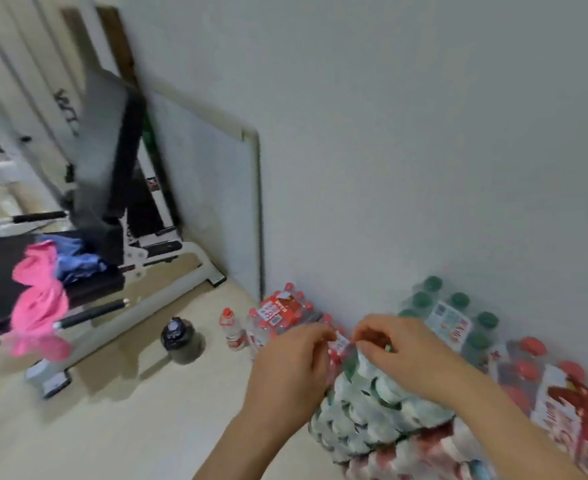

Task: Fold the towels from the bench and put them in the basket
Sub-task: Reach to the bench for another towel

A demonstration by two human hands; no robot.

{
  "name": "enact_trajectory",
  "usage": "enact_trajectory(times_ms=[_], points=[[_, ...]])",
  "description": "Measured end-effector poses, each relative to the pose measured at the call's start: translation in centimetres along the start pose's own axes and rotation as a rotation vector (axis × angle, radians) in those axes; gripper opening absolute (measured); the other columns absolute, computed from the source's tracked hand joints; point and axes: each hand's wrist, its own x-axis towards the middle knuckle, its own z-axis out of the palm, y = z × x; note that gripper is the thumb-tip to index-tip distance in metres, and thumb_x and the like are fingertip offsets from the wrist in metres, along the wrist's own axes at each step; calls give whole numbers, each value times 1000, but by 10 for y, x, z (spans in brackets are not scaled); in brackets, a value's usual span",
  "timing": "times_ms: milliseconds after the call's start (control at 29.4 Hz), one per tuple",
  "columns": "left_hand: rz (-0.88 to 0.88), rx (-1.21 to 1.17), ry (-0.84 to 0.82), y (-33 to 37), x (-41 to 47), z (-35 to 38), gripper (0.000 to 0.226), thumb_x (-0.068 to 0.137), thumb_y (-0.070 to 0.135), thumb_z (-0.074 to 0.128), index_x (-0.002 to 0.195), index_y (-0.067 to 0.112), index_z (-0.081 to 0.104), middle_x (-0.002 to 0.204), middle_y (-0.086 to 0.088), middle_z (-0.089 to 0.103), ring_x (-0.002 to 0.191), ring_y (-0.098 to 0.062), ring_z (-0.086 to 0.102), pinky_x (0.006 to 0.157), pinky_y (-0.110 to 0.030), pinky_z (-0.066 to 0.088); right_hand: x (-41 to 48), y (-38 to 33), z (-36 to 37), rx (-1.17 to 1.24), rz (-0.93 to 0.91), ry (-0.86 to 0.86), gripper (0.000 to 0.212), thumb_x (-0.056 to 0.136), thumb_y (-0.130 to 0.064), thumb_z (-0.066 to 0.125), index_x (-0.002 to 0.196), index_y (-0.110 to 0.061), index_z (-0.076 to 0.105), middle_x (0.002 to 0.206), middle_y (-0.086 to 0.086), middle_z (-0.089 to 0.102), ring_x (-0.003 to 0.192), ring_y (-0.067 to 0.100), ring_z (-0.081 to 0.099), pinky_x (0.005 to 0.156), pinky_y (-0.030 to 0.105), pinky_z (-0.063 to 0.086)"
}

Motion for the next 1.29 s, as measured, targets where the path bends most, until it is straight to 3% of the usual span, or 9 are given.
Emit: enact_trajectory(times_ms=[238,374,510,612,748,850,1020,1156,1292], points=[[-306,-47,263,-102,0,-73,29,88,26,41,99,34,66,97,16,68,90,-3,58,80,-22,46,108,-89,74,194,-198,-143,21,89,-25,62,103,-40,65,95,-17,70,87,2,66,84,29,54],[-394,17,400,-149,20,-115,27,89,11,51,99,29,68,91,20,62,85,3,53,75,-8,39,169,-140,101,342,-271,-207,17,91,-26,61,102,-39,62,94,-9,68,76,4,64,64,23,55],[-481,-11,511,-193,57,-155,24,91,13,51,98,28,68,87,16,65,84,-1,57,77,-21,46,237,-183,119,414,-332,-246,19,92,-28,59,107,-39,60,92,-9,67,78,12,65,70,37,57],[-580,-63,520,-226,86,-176,22,94,19,49,98,31,67,73,13,64,70,-3,58,65,-24,48,291,-210,125,472,-355,-300,21,92,-23,57,108,-36,59,84,-1,70,70,11,65,73,32,55],[-674,60,516,-268,122,-207,26,93,18,48,104,31,67,91,16,67,84,0,60,75,-18,48,363,-244,132,523,-366,-381,15,93,-24,57,103,-35,62,86,-1,71,78,11,66,75,35,56],[-719,144,585,-292,145,-238,28,91,12,50,107,27,68,97,18,63,85,4,53,73,-6,38,410,-275,139,686,-238,-498,18,96,-24,54,110,-24,66,97,-1,73,91,15,68,78,36,57],[-846,-122,797,-344,176,-290,30,93,19,52,119,32,59,104,11,65,91,0,60,78,-19,49,476,-326,171,1319,205,-838,34,98,-30,49,125,-12,56,113,14,70,101,29,69,75,38,54],[-917,-291,946,-398,193,-333,28,92,13,51,108,35,59,108,10,64,100,-8,60,92,-41,52,513,-367,204,1427,331,-936,37,99,-36,46,127,-14,51,119,16,66,107,32,65,80,40,53],[-962,-270,995,-466,212,-376,45,89,8,50,131,24,54,124,8,55,116,-10,52,100,-34,45,555,-411,242,1347,338,-973,39,97,-37,51,130,-18,52,123,14,64,107,31,65,78,41,55]])
